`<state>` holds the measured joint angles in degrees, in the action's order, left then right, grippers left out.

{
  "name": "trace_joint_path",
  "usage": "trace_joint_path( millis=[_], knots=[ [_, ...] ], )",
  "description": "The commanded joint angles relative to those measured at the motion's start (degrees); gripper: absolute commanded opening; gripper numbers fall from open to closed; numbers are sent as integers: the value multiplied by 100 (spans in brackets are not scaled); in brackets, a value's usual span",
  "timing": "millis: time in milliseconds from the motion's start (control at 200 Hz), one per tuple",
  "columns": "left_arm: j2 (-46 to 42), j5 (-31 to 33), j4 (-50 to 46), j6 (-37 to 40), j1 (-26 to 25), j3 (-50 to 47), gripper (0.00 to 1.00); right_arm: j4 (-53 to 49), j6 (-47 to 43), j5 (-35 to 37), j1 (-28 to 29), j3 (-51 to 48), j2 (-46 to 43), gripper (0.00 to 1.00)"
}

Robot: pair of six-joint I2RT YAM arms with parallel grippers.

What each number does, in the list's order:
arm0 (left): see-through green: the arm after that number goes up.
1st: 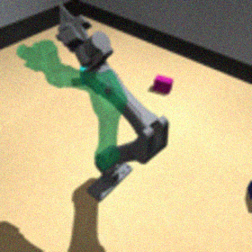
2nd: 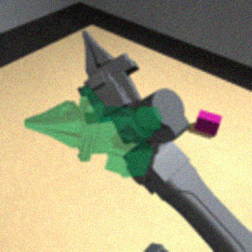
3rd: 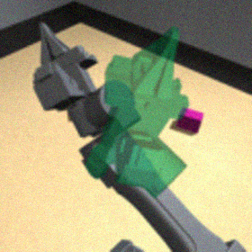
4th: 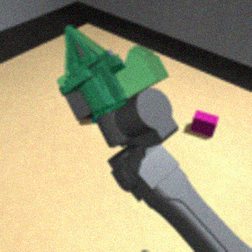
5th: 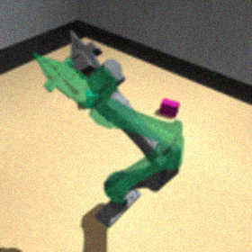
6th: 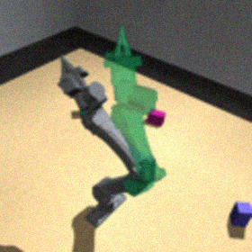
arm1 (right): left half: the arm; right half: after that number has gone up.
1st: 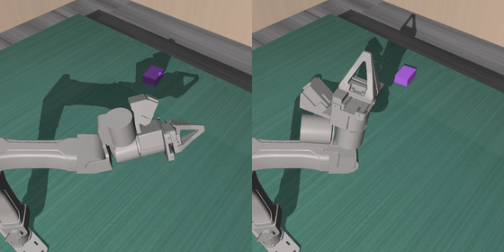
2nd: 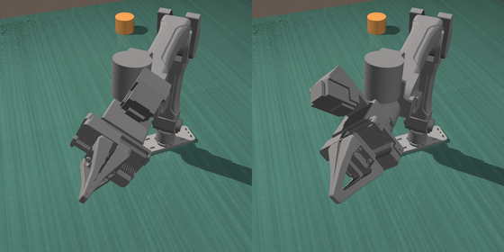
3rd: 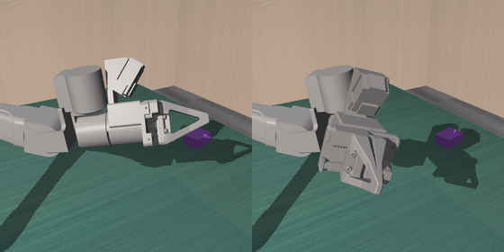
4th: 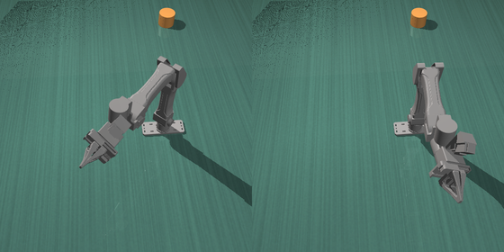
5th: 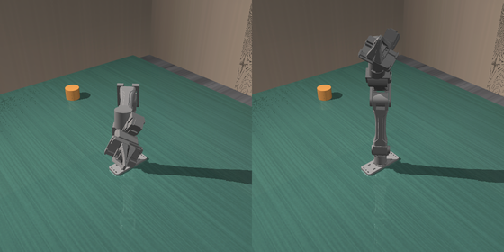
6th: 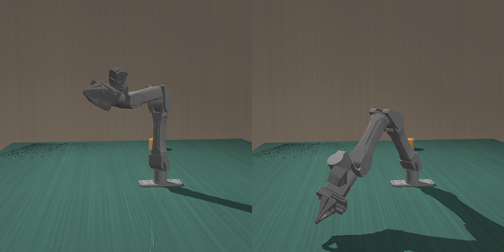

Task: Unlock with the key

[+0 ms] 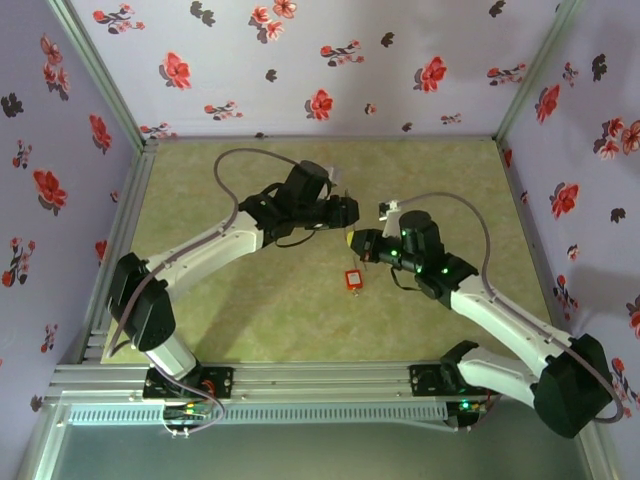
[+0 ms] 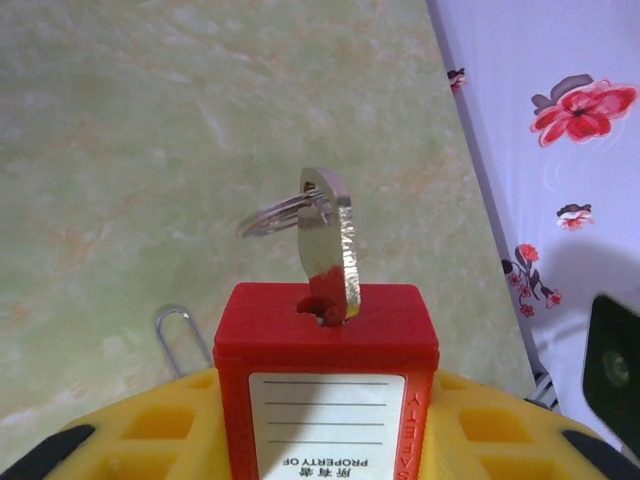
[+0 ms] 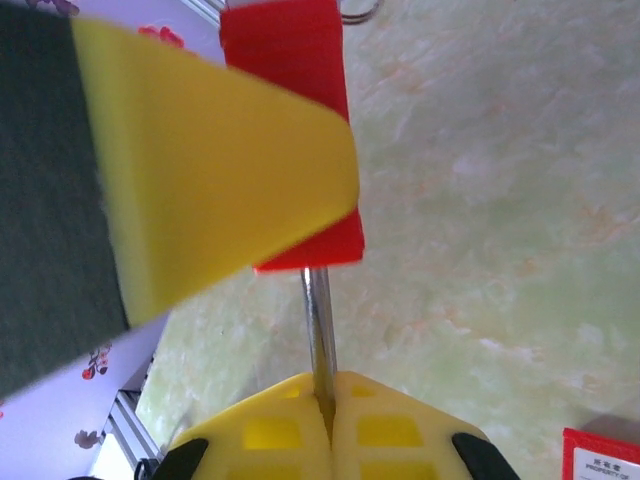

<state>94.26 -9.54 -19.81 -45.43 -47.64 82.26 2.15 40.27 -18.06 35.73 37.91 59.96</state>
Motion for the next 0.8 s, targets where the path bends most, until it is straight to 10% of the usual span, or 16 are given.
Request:
trace_joint_path(
  millis=[0,300,440,635,795],
  knots=[
    [-219,33,365,-226,302,409,0,-105,388,310,347,-641,-119,0],
    [-354,23,391,-94,492,427,0,204,747,557,585,-1049,-333,0],
    [-469,15,341,185,485,328,0,-461,1050,824,369,-768,-383,75],
    [-679,497,-561,1151,486,192,0,-886,1014,584,-274,-749,-1059,99],
    [-767,1210,-1427,2455,488,-73,0,-1748,664,478,-615,-512,-1454,99]
  ],
)
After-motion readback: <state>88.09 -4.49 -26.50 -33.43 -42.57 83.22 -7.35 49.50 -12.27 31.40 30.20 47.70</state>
